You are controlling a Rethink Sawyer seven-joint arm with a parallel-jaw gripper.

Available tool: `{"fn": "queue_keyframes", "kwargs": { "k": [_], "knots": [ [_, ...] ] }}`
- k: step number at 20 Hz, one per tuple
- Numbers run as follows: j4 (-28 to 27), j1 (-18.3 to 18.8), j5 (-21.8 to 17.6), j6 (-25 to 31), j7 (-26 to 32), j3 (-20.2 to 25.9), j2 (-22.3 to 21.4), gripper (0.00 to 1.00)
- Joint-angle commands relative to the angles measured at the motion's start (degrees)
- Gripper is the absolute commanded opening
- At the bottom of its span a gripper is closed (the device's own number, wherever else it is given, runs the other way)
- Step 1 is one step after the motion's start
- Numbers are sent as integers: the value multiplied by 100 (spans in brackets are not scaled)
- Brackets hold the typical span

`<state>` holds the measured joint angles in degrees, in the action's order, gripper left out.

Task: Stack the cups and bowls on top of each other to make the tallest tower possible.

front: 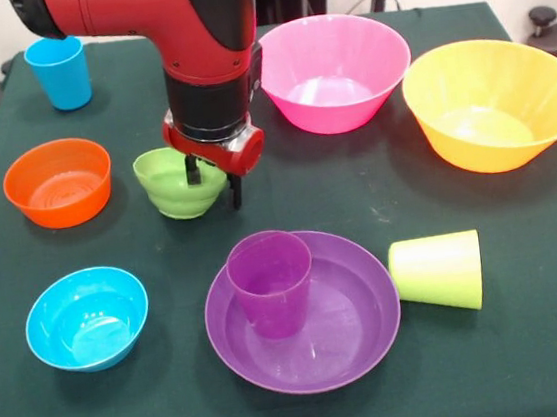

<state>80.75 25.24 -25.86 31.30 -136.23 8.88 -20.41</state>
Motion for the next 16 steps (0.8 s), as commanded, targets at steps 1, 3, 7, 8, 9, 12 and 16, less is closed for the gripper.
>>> {"fn": "queue_keyframes", "kwargs": {
  "k": [1,3,7,8,9,12,16],
  "knots": [
    [-270,84,-511,-373,894,392,229,100],
    [-299,77,-531,-370,892,396,242,100],
    [-321,81,-550,-348,873,414,248,100],
    [-328,73,-555,-336,864,405,247,100],
    [-333,54,-570,-350,847,385,245,100],
    [-328,77,-557,-357,861,413,254,100],
    [-326,86,-555,-361,852,409,264,100]
  ]
}}
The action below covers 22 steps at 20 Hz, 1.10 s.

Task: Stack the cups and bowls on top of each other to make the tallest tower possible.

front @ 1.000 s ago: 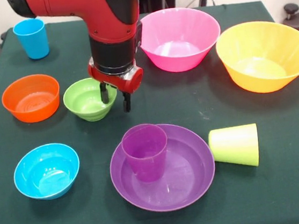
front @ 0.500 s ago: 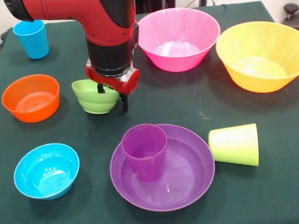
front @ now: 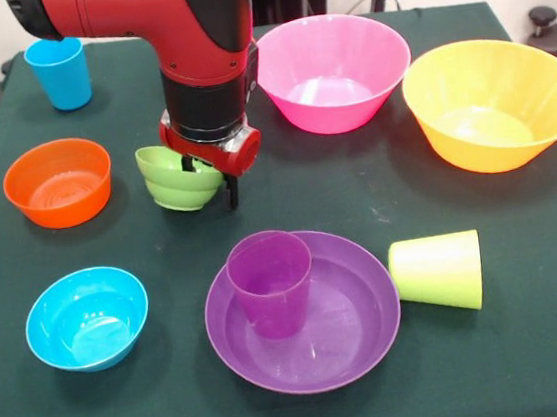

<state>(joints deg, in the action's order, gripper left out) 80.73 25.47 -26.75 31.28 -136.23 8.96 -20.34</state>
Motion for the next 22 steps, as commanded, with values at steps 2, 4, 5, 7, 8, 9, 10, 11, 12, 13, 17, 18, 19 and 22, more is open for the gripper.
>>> {"fn": "queue_keyframes", "kwargs": {
  "k": [2,4,5,7,8,9,10,11,12,13,17,18,19,22],
  "knots": [
    [-326,67,-456,-355,846,405,260,100],
    [-293,58,-447,-358,820,400,239,100],
    [-287,54,-442,-360,811,399,236,100],
    [-285,40,-440,-362,790,390,240,100],
    [-285,40,-438,-364,786,391,244,100],
    [-291,40,-436,-363,785,393,250,100],
    [-289,40,-434,-358,788,395,249,100],
    [-282,41,-430,-358,785,398,245,100],
    [-270,42,-422,-344,786,400,233,100],
    [-261,35,-411,-320,785,401,216,100],
    [-229,15,-379,-266,764,396,158,100],
    [-217,6,-365,-242,748,386,133,100],
    [-209,-2,-350,-213,740,383,111,100],
    [-219,-10,-345,-194,735,376,107,100]
  ]
}}
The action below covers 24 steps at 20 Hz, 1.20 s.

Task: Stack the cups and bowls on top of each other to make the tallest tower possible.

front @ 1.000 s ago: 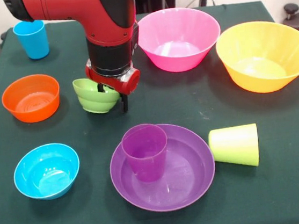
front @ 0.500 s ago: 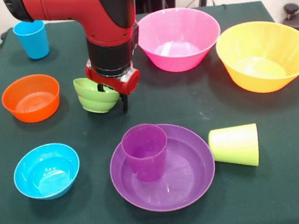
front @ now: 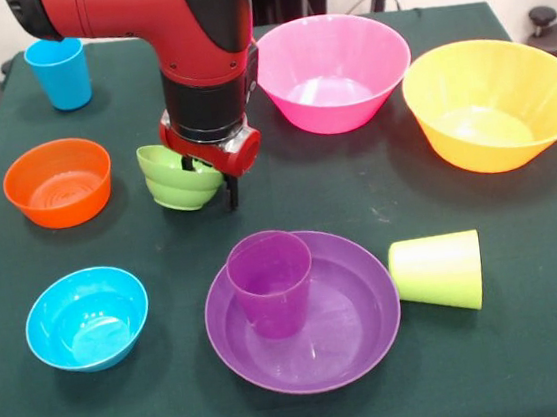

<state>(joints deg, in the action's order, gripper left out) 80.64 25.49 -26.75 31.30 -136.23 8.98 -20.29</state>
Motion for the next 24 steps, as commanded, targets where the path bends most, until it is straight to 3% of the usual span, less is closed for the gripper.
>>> {"fn": "queue_keyframes", "kwargs": {
  "k": [1,24],
  "knots": [
    [-214,-9,-346,-196,737,374,106,100],
    [-188,-46,-298,-213,551,285,94,100]
  ]
}}
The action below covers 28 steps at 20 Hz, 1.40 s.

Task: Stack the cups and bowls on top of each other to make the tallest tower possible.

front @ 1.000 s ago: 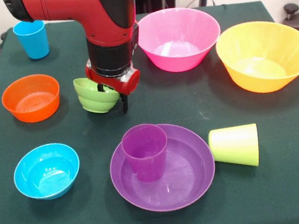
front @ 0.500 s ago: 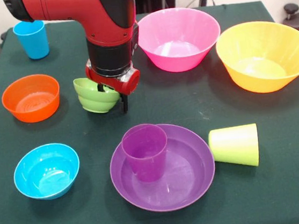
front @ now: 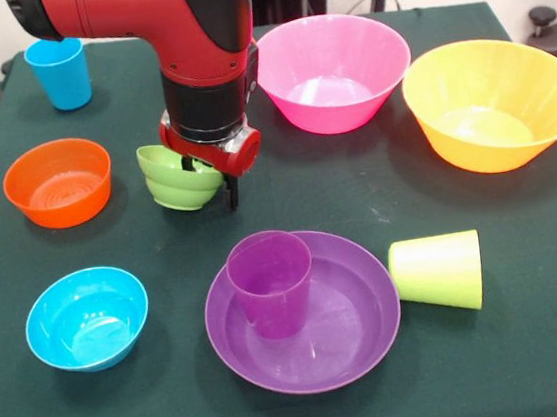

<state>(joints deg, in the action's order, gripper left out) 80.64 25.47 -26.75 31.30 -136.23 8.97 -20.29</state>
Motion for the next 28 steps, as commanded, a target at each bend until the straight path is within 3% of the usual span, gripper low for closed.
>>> {"fn": "queue_keyframes", "kwargs": {
  "k": [1,18,19,28],
  "knots": [
    [-194,-50,-296,-212,543,283,100,100],
    [-162,-79,-242,-149,458,250,62,100],
    [-165,-106,-227,-135,401,216,60,0],
    [-199,-147,-262,-199,451,188,85,0]
  ]
}}
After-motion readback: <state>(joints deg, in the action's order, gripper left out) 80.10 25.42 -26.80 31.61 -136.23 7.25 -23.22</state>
